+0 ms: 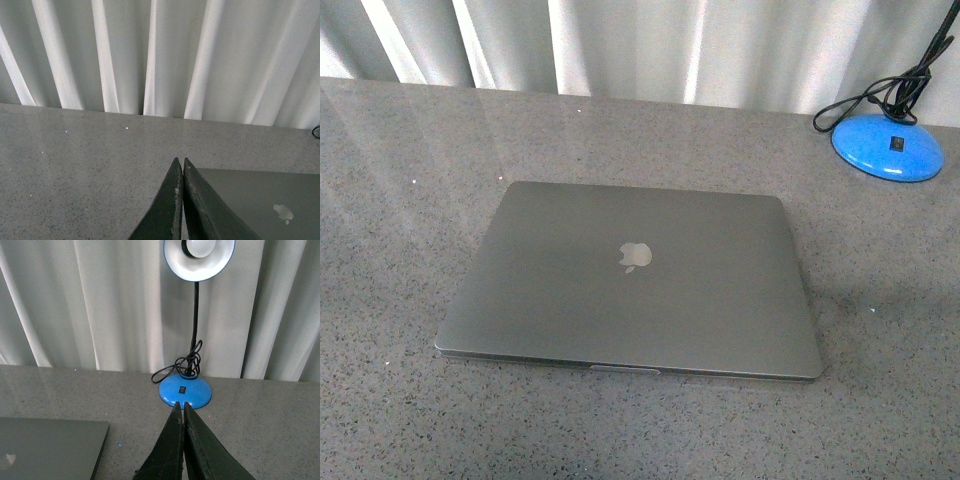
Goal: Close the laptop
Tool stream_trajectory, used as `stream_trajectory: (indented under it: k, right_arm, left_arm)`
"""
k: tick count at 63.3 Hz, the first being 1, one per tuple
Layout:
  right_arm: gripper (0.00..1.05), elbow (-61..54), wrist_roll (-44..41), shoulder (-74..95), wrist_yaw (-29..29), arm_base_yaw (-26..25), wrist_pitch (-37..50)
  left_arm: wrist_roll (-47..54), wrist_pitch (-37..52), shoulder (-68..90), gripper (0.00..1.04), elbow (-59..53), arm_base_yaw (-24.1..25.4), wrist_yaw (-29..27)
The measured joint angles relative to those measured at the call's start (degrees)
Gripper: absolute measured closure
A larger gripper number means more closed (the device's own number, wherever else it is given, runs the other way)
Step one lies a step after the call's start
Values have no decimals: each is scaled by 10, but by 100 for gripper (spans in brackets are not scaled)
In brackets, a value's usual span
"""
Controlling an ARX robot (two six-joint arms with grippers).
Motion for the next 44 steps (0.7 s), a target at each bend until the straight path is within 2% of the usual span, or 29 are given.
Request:
stream_trajectory:
  k: [19,39,44]
  right_arm:
    - [104,0,0,-93,0,0,-91]
    - [104,0,0,-143,0,0,-139]
    - [104,0,0,-176,0,0,-182]
  left_arm:
    - [0,-83,-85,101,0,0,0]
    - [0,-132,-134,101,0,0,0]
    - [0,-219,-200,101,0,0,0]
